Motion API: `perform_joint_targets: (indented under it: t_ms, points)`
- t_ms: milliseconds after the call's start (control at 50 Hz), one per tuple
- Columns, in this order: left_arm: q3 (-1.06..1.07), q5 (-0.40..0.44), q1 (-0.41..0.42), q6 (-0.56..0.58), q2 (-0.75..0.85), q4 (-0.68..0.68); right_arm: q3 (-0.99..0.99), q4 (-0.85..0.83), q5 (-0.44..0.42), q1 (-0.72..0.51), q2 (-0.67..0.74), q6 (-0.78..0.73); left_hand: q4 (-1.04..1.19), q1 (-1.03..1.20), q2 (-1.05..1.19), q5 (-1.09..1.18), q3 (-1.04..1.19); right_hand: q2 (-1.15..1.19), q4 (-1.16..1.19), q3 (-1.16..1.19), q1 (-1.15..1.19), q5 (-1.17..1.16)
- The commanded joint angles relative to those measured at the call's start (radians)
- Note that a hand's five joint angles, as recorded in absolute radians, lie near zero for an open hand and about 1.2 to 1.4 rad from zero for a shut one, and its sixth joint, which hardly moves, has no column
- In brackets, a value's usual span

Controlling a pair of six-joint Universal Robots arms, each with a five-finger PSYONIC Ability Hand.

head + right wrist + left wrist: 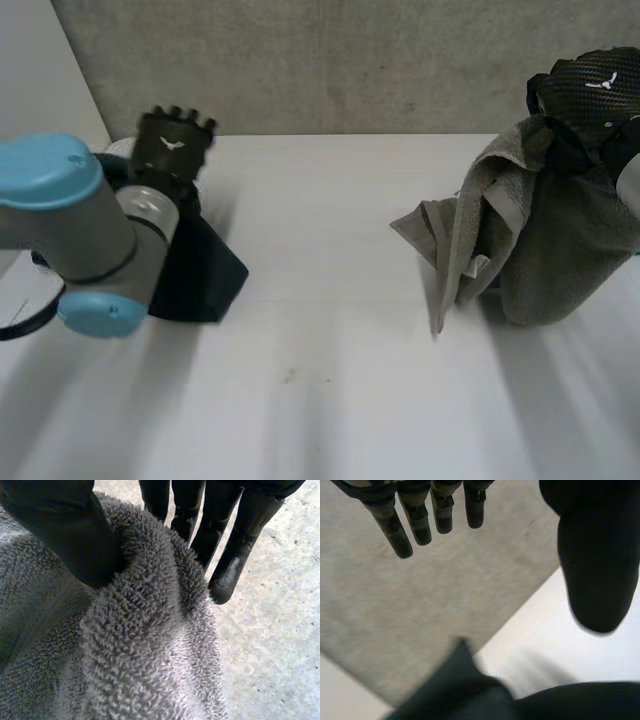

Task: Fold the laundry.

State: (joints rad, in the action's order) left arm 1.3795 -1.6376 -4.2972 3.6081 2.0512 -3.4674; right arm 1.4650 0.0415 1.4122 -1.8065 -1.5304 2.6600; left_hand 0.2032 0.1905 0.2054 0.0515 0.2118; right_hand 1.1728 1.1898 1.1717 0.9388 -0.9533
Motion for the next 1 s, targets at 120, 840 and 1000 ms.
perform_joint_targets:
  t_ms: [120,840,1000]
  points:
    - [0.056,0.012,0.106,-0.074,0.021,0.082,0.018,0.0,-0.001,-0.01,0.004,-0.002,-0.019,-0.006,-0.021,-0.042,-0.028,0.223,0.206,0.225,0.457,-0.268]
    - [-0.114,-0.114,-0.119,0.07,0.147,0.008,0.044,-0.002,-0.006,-0.027,0.033,-0.008,1.193,1.206,1.191,1.17,1.184,0.223,0.206,0.225,0.457,-0.268]
    - [-0.157,-0.134,-0.294,0.481,0.11,-0.146,0.043,-0.002,-0.004,-0.028,0.032,-0.008,1.193,1.206,1.191,1.17,1.184,0.223,0.206,0.225,0.457,-0.268]
